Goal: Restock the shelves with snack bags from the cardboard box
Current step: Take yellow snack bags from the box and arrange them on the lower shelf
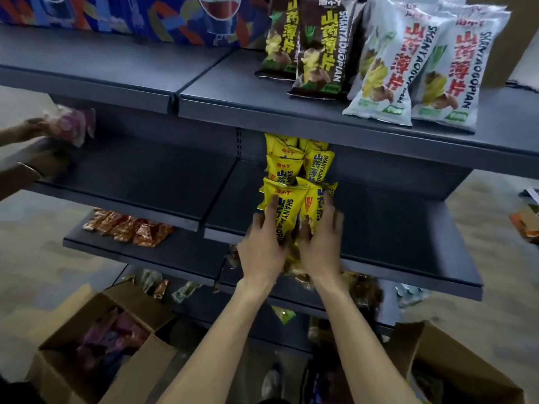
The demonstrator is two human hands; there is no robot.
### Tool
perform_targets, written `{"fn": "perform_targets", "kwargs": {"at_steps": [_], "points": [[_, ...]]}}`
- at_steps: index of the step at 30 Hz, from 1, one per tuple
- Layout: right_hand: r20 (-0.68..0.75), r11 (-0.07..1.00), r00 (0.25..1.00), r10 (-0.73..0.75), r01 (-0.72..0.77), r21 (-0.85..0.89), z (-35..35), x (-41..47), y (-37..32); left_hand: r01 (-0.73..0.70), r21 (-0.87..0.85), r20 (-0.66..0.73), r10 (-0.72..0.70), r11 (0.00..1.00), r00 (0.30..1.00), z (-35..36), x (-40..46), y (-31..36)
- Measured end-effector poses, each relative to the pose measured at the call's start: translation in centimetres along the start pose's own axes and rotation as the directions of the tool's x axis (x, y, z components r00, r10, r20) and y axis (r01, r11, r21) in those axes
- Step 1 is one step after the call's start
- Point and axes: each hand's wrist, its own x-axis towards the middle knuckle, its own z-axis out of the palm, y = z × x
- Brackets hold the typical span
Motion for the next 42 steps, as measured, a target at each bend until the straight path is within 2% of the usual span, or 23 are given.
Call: {"fn": "perform_targets", "kwargs": {"at_steps": [5, 13, 20, 28, 32, 35, 42], "points": [[-0.056, 1.0, 0.998, -0.018, 0.017, -0.013, 2.3, 5.9, 1.6, 0.005, 0.057, -0.033, -0.003, 0.998, 0.999, 3.2, 4.6, -0.7], [-0.117, 0.992, 0.989, -0.088, 0.076, -0.097, 6.5, 10.4, 6.0, 0.056, 0.001, -0.029, -0.056, 0.998, 0.998, 7.4, 6.6, -2.2], [0.069, 0.975, 0.996, 0.048, -0.032, -0.221, 9.8, 11.7, 8.7, -0.002, 0.01, 0.002, 0.002, 1.0, 1.0, 11.4, 6.7, -4.0], [0.074, 0.956, 0.984, 0.163, -0.139, -0.259, 10.4, 12.0, 7.9, 0.023, 0.033, -0.001, -0.023, 0.999, 1.0, 12.3, 7.1, -4.1], [0.139, 0.953, 0.975, 0.174, -0.131, -0.274, 8.9, 11.4, 7.2, 0.048, -0.04, 0.016, -0.048, 0.998, 0.999, 11.6, 7.1, -3.8], [0.096, 0.956, 0.986, 0.139, -0.108, -0.275, 7.9, 10.0, 6.6, 0.047, -0.067, 0.017, -0.046, 0.997, 0.999, 10.8, 7.0, -3.8], [0.084, 0.957, 0.964, 0.253, -0.236, -0.167, 6.0, 5.0, 6.2, 0.016, -0.056, 0.102, -0.01, 0.998, 0.995, 9.0, 5.2, -3.9]]}}
